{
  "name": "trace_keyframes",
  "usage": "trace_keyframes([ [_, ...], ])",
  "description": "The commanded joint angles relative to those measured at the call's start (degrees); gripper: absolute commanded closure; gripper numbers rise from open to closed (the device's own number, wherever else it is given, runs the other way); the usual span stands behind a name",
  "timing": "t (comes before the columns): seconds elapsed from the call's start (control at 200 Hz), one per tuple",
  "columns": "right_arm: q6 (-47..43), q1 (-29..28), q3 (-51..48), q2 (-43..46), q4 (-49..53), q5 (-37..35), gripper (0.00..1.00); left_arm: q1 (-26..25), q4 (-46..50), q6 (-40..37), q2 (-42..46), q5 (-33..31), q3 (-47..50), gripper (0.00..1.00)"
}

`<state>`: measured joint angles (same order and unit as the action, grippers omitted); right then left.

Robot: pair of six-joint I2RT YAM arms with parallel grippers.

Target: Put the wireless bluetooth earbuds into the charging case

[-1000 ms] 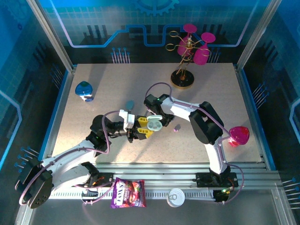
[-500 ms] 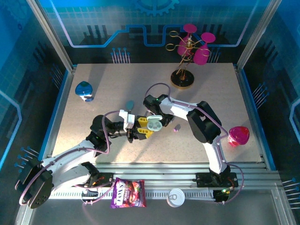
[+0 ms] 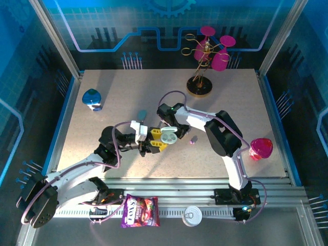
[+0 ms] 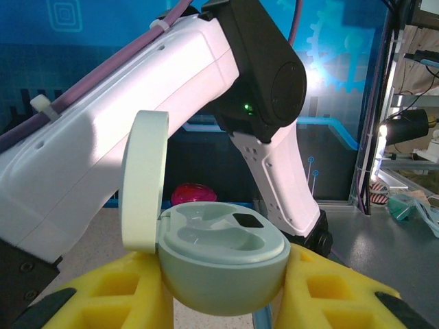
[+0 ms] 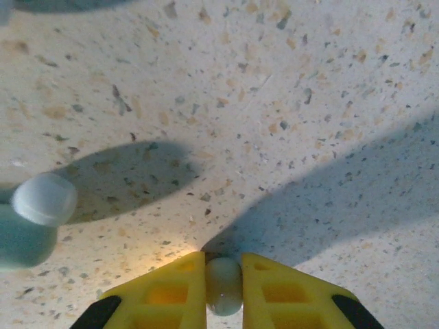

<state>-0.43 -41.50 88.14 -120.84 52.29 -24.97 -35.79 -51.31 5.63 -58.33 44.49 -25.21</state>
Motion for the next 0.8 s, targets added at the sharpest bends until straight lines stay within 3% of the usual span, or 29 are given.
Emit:
trace_keyframes([
  [0.0, 2.28, 2.2, -3.76, 6.68, -3.4, 7.07, 0.85, -0.19, -1.43, -0.63, 0.52, -1.27, 0.77, 0.77],
  [0.11, 6.98, 6.37, -9.46, 14.3, -8.21, 15.71, 0.82, -0.07, -1.81, -0.28, 0.26, -1.45, 0.79, 0.76],
  [0.22, 12.35, 11.91, -15.84, 21.98, -12.96, 30.41, 0.83, 0.35, -2.95, 1.33, -0.36, -1.1, 0.65, 0.76],
  [0.37, 18.78, 16.78, -23.02, 29.66, -18.43, 45.32, 0.84, 0.66, -3.31, 2.18, -0.39, -0.84, 0.51, 0.76],
  [0.52, 29.29, 21.69, -31.91, 36.16, -30.07, 61.32, 0.87, 0.98, -3.36, 2.78, -0.12, -0.99, 0.59, 0.76],
  [0.795, 44.05, 25.92, -40.51, 39.81, -42.39, 73.14, 0.85, 1.12, -2.58, 2.59, 0.49, -0.86, 0.76, 0.76],
])
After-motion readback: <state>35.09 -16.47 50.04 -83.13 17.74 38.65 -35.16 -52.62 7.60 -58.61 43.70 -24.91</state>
